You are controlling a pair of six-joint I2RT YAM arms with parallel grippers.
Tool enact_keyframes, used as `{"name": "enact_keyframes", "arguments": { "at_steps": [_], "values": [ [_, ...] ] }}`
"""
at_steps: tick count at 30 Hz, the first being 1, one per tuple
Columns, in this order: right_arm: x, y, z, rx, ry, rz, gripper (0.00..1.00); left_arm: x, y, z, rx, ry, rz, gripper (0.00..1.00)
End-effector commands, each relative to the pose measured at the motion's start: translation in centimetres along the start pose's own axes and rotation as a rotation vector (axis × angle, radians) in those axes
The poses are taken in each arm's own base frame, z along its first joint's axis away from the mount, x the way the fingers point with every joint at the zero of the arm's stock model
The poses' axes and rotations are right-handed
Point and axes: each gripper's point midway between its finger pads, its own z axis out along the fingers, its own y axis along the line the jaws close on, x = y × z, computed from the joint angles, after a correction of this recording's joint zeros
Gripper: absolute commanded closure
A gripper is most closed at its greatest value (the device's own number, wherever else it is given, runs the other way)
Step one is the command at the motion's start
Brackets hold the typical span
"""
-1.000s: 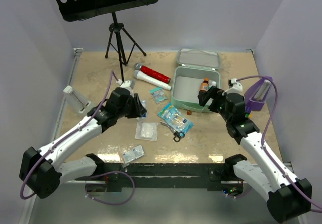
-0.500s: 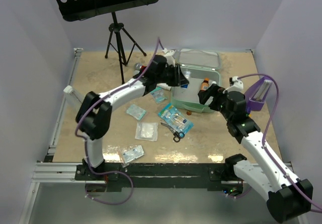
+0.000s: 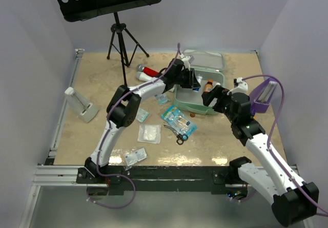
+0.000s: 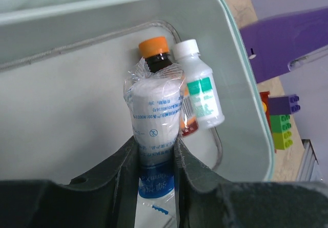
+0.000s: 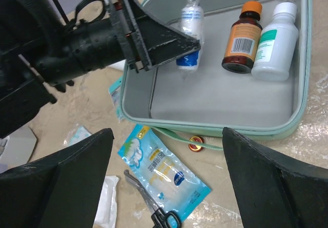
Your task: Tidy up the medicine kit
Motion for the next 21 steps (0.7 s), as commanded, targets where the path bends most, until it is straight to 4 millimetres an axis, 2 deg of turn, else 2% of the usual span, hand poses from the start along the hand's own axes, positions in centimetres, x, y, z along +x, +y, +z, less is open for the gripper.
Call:
{"name": "enact_keyframes", "arguments": {
  "at_steps": [1, 9, 14, 18, 21],
  "values": [
    [-2.5, 1.8, -0.3, -0.032, -0.049, 0.011, 0.08, -2.4, -0.7, 2.3, 0.048, -0.055, 0.040, 0.73],
    [-2.8, 1.7, -0.4, -0.020, -0.059, 0.013, 0.07, -1.5, 1.4, 5.3, 0.042, -0.073, -0.036, 0.71],
    [-2.4, 1.3, 0.2, -0.007, -0.046, 0.009, 0.07, -0.1, 0.8, 6.0, 0.106, -0.041, -0.098, 0.52],
    [-2.1, 1.2, 0.6, -0.003, -0.040, 0.008, 0.07, -1.2, -0.5, 4.6, 0.129, -0.063, -0.087, 0.36],
    [-2.3, 1.0, 0.7, 0.005, -0.047, 0.005, 0.07, -2.4, -1.7, 3.2, 0.134, -0.082, -0.054, 0.29]
  ]
}}
